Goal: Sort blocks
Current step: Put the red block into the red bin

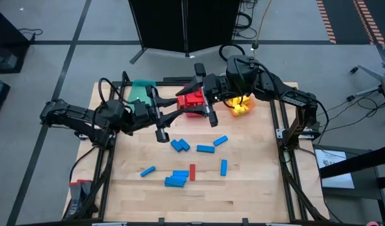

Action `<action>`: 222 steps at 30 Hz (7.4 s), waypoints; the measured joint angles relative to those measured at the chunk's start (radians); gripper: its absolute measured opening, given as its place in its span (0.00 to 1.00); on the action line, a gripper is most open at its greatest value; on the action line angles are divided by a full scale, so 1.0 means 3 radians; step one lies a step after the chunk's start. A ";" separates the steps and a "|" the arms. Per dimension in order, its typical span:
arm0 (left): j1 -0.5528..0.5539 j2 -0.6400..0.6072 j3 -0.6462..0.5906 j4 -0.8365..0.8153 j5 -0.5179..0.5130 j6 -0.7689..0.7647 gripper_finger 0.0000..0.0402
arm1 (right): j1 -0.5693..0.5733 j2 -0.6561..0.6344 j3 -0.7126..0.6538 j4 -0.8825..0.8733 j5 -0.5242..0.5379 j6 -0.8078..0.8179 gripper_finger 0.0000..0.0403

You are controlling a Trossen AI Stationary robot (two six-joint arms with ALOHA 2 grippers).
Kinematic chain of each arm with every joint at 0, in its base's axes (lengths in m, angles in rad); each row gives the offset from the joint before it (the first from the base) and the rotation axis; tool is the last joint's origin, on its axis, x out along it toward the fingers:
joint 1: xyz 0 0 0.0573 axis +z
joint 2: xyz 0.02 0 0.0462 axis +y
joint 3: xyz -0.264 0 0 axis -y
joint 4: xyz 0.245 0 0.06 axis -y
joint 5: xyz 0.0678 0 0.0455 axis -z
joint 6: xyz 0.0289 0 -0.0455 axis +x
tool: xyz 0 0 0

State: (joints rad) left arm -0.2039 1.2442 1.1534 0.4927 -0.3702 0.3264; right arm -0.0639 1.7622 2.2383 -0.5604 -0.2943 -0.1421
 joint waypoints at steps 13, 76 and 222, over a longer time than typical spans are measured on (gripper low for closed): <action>0.0003 -0.0001 0.0000 -0.0015 0.0013 -0.0021 0.33 | 0.0001 -0.0001 0.0000 -0.0055 -0.0009 -0.0077 0.28; -0.0083 -0.1684 -0.1046 -0.3247 -0.1225 -0.1787 0.82 | -0.1644 0.1702 -0.0004 -0.1743 -0.0270 -0.0060 0.28; -0.0085 -0.2040 -0.1247 -0.4040 -0.1122 -0.2469 0.82 | -0.1383 0.1230 -0.0004 -0.1347 0.1556 0.0772 0.10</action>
State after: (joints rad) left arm -0.2295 0.6323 0.7792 -0.7193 -0.7069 -0.4144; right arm -0.4788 2.1313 2.2372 -0.9644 0.1724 0.0894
